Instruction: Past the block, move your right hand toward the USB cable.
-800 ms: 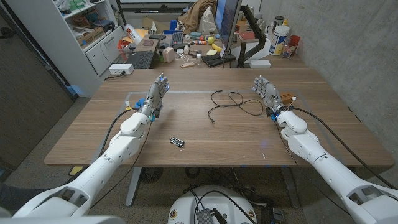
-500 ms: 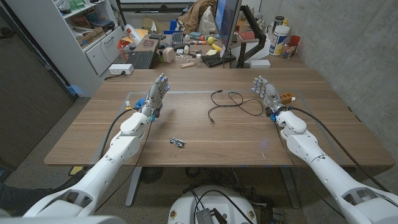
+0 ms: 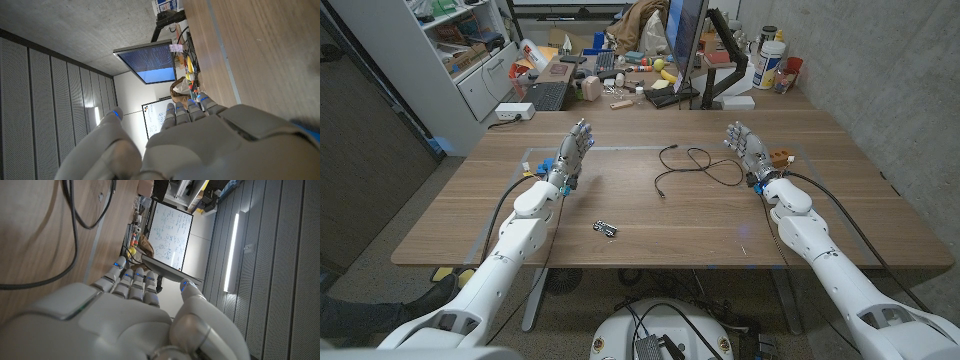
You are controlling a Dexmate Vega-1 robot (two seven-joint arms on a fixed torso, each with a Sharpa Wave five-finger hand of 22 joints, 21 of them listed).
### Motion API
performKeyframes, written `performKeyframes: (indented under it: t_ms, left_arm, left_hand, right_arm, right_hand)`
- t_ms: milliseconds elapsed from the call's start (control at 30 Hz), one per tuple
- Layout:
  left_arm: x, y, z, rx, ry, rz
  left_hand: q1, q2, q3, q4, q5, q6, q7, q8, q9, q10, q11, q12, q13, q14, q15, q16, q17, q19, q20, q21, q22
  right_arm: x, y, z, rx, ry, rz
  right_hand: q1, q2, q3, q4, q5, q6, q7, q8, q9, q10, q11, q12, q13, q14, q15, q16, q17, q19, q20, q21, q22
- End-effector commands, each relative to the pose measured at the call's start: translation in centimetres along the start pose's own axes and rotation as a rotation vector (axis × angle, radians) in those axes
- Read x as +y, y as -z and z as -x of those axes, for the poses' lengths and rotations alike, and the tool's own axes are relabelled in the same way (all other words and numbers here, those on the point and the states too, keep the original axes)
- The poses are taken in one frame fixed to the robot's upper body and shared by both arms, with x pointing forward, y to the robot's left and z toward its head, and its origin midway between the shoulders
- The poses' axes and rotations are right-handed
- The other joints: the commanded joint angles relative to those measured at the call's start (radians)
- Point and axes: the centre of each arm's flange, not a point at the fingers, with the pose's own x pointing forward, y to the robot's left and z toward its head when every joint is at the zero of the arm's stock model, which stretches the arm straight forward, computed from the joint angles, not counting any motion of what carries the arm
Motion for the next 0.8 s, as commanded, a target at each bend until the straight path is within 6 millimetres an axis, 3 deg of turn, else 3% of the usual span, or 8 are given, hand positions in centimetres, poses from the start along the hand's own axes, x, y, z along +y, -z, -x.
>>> performKeyframes:
  t_ms: [33,800]
  left_arm:
    - [-0.1,0.2,0.2,0.005,-0.003,0.009]
    - [-0.3,-0.3,0.1,0.012,0.009,-0.014]
  left_hand:
    - [0.011,0.006,0.002,0.000,0.003,0.000,0.008,0.006,0.002,-0.001,-0.002,0.006,0.002,-0.008,0.001,0.000,0.005,-0.010,-0.052,-0.004,0.003]
    - [0.012,0.010,-0.002,0.000,0.003,-0.003,0.011,0.004,0.003,-0.008,-0.005,0.004,0.002,-0.016,0.002,-0.001,0.006,-0.014,-0.045,-0.015,0.004]
  right_arm:
    - [0.1,-0.5,-0.4,-0.023,-0.018,0.023]
    - [0.3,-1.6,-0.8,-0.054,-0.057,0.097]
  right_hand:
    - [0.008,0.005,0.001,-0.003,0.006,0.005,-0.008,0.004,0.005,0.009,-0.001,0.003,0.001,0.009,-0.003,0.002,0.003,0.009,-0.029,-0.005,0.004]
    - [0.008,0.004,-0.007,-0.007,0.005,0.006,-0.017,0.005,0.005,0.013,-0.004,0.002,0.001,0.013,-0.007,0.002,0.003,0.013,-0.029,-0.015,0.004]
